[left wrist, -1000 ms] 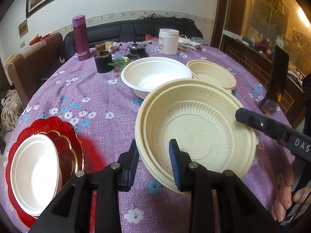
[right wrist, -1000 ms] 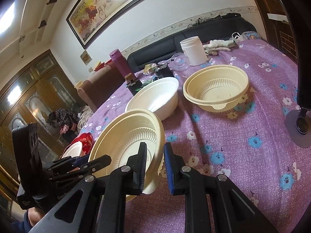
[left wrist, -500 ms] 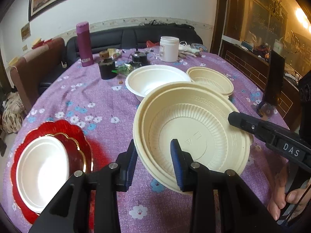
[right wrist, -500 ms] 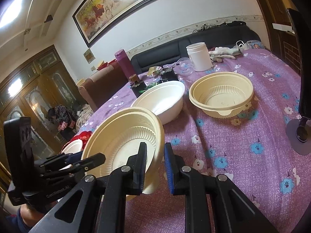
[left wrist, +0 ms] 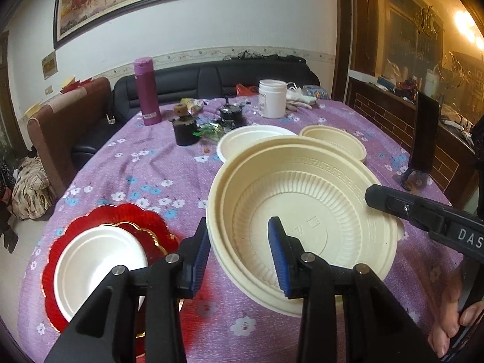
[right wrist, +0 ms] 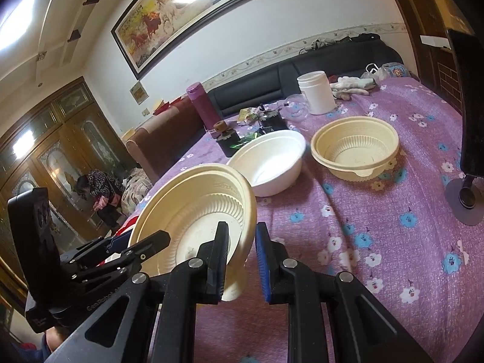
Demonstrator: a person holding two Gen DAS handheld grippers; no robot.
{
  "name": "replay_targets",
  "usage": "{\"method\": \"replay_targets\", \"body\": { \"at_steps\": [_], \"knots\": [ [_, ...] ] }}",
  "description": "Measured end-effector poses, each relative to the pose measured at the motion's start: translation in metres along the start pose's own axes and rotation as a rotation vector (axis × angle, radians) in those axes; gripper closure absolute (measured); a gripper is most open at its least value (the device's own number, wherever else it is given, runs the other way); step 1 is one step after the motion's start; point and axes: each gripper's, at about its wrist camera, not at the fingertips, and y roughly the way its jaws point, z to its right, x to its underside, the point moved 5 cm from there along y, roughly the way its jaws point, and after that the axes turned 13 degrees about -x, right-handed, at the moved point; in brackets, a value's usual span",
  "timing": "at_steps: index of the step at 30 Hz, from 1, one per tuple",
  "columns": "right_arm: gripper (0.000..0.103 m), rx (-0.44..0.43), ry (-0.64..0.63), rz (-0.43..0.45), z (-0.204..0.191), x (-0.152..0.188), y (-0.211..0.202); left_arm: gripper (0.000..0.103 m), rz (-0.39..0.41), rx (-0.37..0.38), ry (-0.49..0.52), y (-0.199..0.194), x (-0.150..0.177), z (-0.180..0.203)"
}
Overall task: Organize plates and bowls
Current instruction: 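Lift the beige bowl with the right gripper and carry it over the plate stack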
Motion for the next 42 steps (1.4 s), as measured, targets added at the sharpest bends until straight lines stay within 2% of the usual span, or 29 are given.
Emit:
{"method": "replay_targets", "body": {
  "at_steps": [7,19,42],
  "knots": [
    [0.083,-0.009,-0.029,-0.021,-0.025,0.001,0.012,0.067,0.028,-0.023,-0.04,-0.011,0.0,-0.029],
    [0.083,-0.067,-0.007,-0.054,-0.052,0.003,0.032,0.065,0.043,-0.048,-0.093,-0.019,0.003,-0.067],
    [0.083,-0.135,-0.041,-0.174,-0.106,0.011,0.1,0.065,-0.003,-0.117,-0.219,-0.007,0.029,-0.151]
  ]
}}
